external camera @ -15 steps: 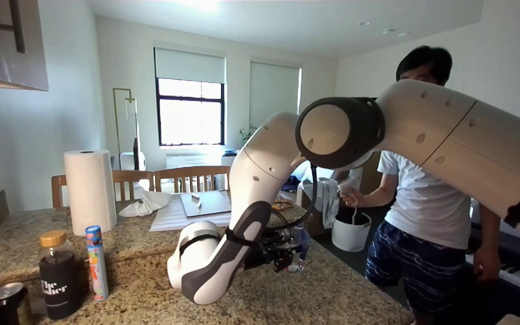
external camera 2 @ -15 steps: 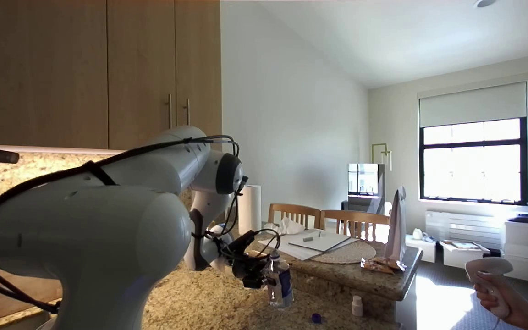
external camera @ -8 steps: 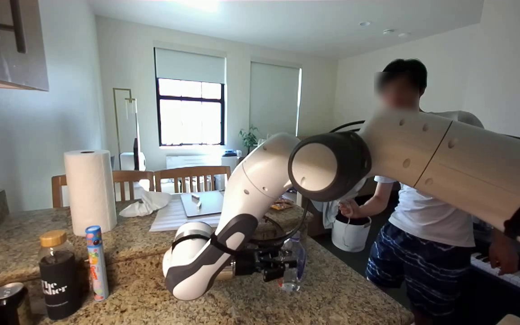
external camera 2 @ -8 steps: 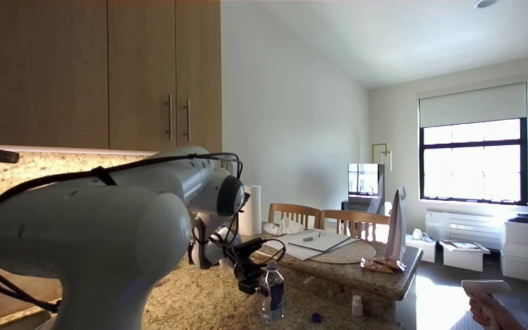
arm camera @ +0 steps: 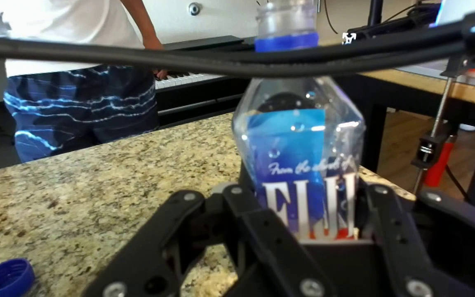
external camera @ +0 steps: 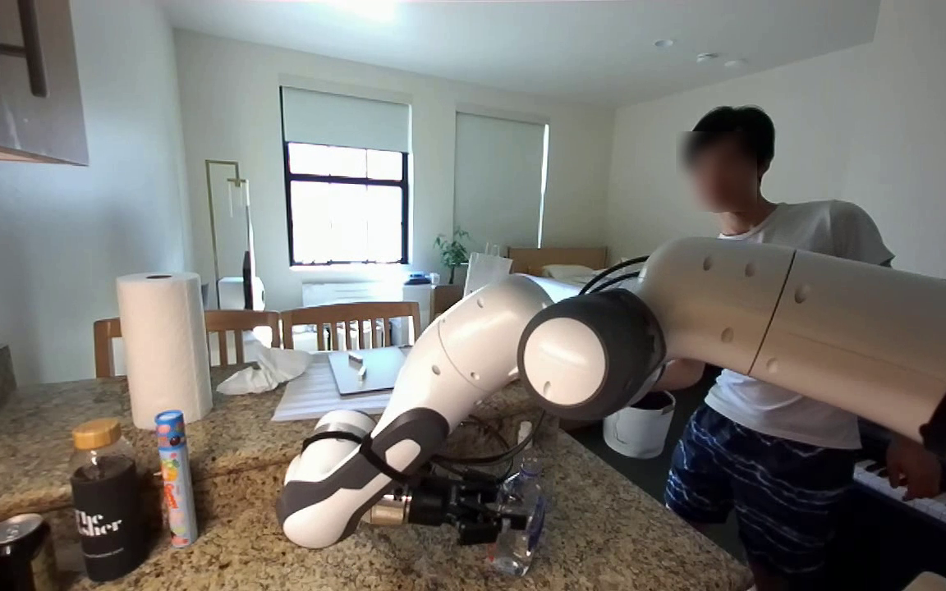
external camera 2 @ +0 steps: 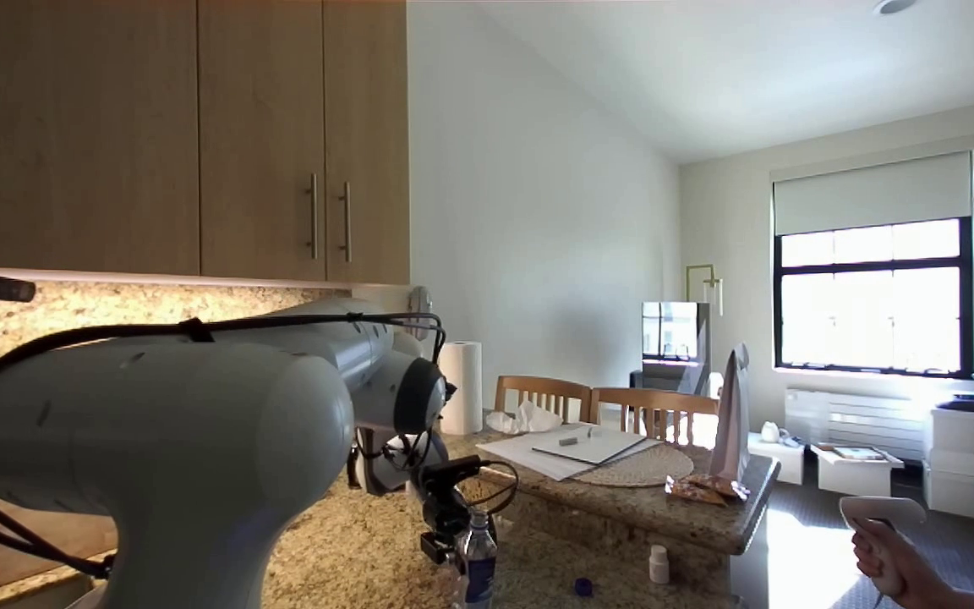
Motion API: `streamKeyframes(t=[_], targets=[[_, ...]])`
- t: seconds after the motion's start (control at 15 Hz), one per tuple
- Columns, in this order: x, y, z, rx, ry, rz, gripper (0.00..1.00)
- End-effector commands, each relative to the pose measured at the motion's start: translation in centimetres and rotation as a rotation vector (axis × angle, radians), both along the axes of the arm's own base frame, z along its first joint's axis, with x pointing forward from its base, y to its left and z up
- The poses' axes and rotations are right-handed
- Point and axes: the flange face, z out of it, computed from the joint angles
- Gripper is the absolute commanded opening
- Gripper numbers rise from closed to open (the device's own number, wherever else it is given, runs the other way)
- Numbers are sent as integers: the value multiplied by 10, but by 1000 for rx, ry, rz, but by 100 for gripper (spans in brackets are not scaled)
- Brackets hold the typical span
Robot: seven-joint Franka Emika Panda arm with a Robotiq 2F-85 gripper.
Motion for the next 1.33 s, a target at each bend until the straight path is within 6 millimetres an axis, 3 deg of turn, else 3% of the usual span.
streamKeyframes(t=[0.0, 0.13, 0.2, 0.27, 0.4, 0.6, 0.73, 0.93, 1.27], targets=[[-3, 16, 4, 23, 23, -61, 22], [-4, 18, 3, 21, 33, -81, 22], [-5, 19, 2, 16, 33, -90, 51], [-7, 19, 0, 7, 40, -100, 73], [-11, 16, 4, -11, 52, -121, 77], [-15, 13, 4, -20, 81, -153, 95], [-15, 13, 8, -24, 89, -161, 100], [-9, 18, 20, -15, 83, -155, 100], [5, 27, 59, 5, 106, -119, 100]])
